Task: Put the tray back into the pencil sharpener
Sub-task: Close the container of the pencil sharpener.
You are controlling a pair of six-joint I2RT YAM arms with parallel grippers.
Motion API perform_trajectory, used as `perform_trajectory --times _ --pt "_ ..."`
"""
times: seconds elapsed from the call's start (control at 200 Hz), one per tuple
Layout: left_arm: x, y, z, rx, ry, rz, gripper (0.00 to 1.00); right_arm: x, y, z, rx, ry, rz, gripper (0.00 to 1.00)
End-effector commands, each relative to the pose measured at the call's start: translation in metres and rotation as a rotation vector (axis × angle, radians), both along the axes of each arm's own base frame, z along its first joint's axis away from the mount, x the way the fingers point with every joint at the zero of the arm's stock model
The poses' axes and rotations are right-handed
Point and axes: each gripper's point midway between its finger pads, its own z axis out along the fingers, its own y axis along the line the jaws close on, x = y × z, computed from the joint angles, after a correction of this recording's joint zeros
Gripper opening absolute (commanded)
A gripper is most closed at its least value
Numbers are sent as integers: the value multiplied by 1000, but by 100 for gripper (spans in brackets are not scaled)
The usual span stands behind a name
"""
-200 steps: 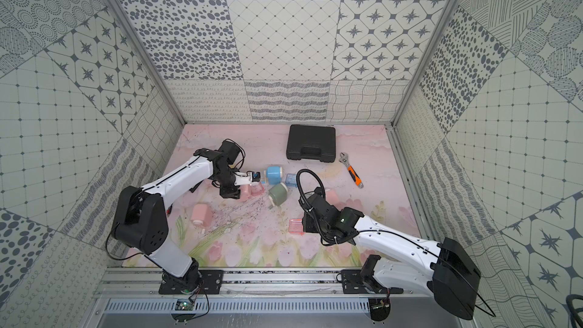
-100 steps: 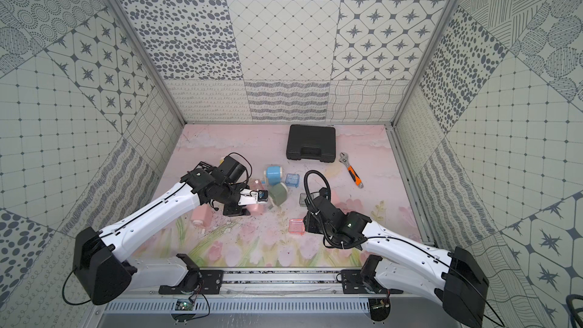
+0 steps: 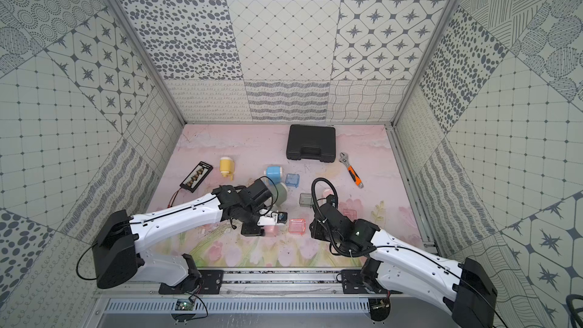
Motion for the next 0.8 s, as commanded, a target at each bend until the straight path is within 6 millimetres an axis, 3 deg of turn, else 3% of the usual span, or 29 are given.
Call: perform_trajectory --times 0.0,0.275,0.46,0.63,0.795 --pt "12 -21 -11 12 -46 4 40 3 -11 5 -33 -21 -41 46" --pt "22 -22 -30 132 -24 58 46 3 -14 -1 -56 4 -64 45" --pt "23 -25 -39 151 -2 71 61 6 -9 -2 -29 -6 -69 45" --pt "24 -27 -39 128 -5 68 73 9 0 -2 -1 -8 -64 45" --pt "23 -27 -31 41 5 85 76 14 15 -4 53 -10 -48 46"
